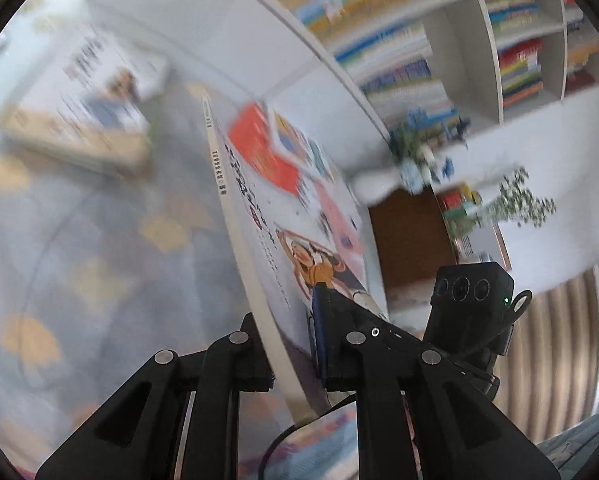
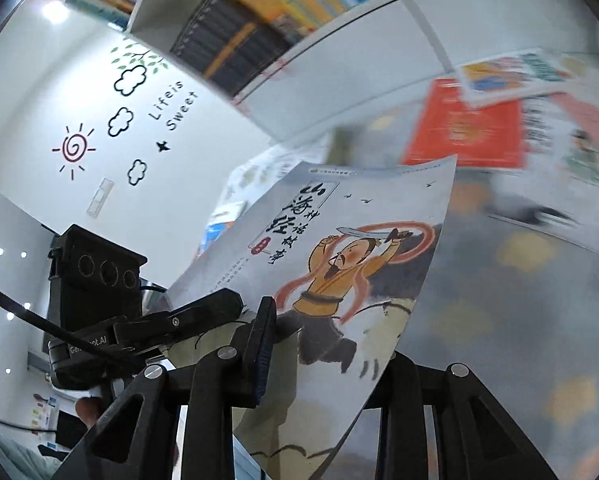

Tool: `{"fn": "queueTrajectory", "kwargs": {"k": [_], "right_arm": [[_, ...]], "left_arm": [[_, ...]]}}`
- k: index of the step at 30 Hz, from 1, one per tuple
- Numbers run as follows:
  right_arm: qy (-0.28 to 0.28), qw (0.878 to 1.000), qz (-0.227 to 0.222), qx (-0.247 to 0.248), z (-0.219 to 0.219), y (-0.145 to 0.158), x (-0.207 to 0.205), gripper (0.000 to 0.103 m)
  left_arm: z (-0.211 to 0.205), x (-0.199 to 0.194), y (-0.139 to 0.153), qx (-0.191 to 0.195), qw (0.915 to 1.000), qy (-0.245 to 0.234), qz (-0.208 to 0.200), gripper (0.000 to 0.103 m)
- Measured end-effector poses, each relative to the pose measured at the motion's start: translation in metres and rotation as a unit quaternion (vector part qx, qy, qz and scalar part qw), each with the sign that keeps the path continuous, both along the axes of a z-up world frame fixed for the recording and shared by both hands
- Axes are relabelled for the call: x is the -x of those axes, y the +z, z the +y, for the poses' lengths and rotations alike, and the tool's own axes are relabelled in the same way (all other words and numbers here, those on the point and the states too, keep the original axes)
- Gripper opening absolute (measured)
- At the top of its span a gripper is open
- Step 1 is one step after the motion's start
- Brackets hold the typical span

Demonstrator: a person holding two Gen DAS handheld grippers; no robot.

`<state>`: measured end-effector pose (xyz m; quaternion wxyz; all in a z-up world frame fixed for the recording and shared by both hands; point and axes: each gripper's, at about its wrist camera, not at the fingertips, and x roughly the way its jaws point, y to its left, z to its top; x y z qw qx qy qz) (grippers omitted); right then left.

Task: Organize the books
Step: 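Carry the swordsman-cover book with the left gripper onto the table stack, then open the left gripper to release the book and pull back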

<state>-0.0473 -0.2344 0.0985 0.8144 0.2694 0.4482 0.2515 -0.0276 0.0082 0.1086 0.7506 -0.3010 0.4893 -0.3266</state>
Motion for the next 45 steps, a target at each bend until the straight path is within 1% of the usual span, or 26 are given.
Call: {"fn": "queueTrajectory", "kwargs": {"k": [1,4,7,11,13,16,19,20,24,27,30,33,35,36,37,39,40,41,42,44,45], "right_arm": [[0.005,1.0,-0.003,0.002,0.013,0.002,-0.008,0.03],[0.024,0.999,-0.013,0.021,0.059,0.008,-0.046,0.03],[0.032,0.998,-0.021,0.04,0.09,0.011,-0.075,0.031],[0.031,0.997,-0.035,0.056,0.116,0.019,-0.109,0.031],[0.034,0.996,-0.041,0.069,0.127,0.022,-0.125,0.031],[0.035,0.994,-0.041,0.092,0.139,0.017,-0.151,0.034],[0.036,0.993,-0.026,0.11,0.148,0.003,-0.182,0.035],[0.034,0.993,-0.019,0.114,0.15,-0.001,-0.189,0.035],[0.028,0.991,0.027,0.125,0.156,-0.024,-0.22,0.035],[0.019,0.992,0.057,0.11,0.154,-0.036,-0.229,0.035],[0.013,0.991,0.083,0.101,0.15,-0.044,-0.229,0.038],[0.006,0.989,0.107,0.099,0.143,-0.052,-0.226,0.038],[0.004,0.988,0.122,0.09,0.135,-0.058,-0.218,0.038],[0.003,0.988,0.132,0.08,0.13,-0.061,-0.212,0.041],[0.001,0.987,0.147,0.07,0.123,-0.066,-0.203,0.041],[0.007,0.985,0.166,0.036,0.105,-0.074,-0.174,0.041],[0.007,0.985,0.171,0.028,0.097,-0.075,-0.16,0.041],[0.005,0.985,0.174,0.022,0.086,-0.077,-0.143,0.041],[0.002,0.985,0.174,0.017,0.07,-0.078,-0.119,0.041],[-0.01,0.985,0.173,0.02,0.044,-0.078,-0.084,0.041],[-0.02,0.984,0.174,0.026,0.028,-0.078,-0.065,0.044]], "left_arm": [[0.016,-0.01,0.001,-0.009,0.9999,0.009,-0.005,0.012],[0.044,-0.035,0.004,-0.026,0.9991,0.029,-0.018,0.012],[0.069,-0.061,0.007,-0.024,0.9983,0.043,-0.031,0.012],[0.092,-0.093,0.007,-0.018,0.9976,0.049,-0.046,0.012],[0.096,-0.107,0.004,-0.018,0.9975,0.051,-0.045,0.012],[0.102,-0.133,-0.007,-0.021,0.9974,0.058,-0.039,0.013],[0.108,-0.158,-0.027,-0.026,0.9972,0.065,-0.025,0.014],[0.109,-0.168,-0.036,-0.03,0.9972,0.067,-0.015,0.014],[0.11,-0.188,-0.056,-0.046,0.9966,0.067,0.013,0.014],[0.117,-0.191,-0.061,-0.057,0.9947,0.082,0.024,0.016],[0.132,-0.186,-0.062,-0.08,0.9895,0.116,0.031,0.019],[0.153,-0.176,-0.063,-0.108,0.9817,0.152,0.038,0.02],[0.162,-0.163,-0.061,-0.122,0.9777,0.166,0.04,0.02],[0.164,-0.159,-0.061,-0.122,0.9774,0.168,0.04,0.02],[0.163,-0.152,-0.059,-0.125,0.9772,0.167,0.04,0.02],[0.154,-0.137,-0.054,-0.131,0.9785,0.155,0.036,0.02],[0.146,-0.13,-0.051,-0.129,0.9805,0.144,0.034,0.02],[0.132,-0.12,-0.047,-0.121,0.9842,0.125,0.031,0.02],[0.122,-0.115,-0.044,-0.116,0.9866,0.111,0.029,0.02],[0.086,-0.1,-0.041,-0.108,0.9916,0.068,0.025,0.021],[0.067,-0.095,-0.04,-0.104,0.9932,0.046,0.024,0.021]]}}
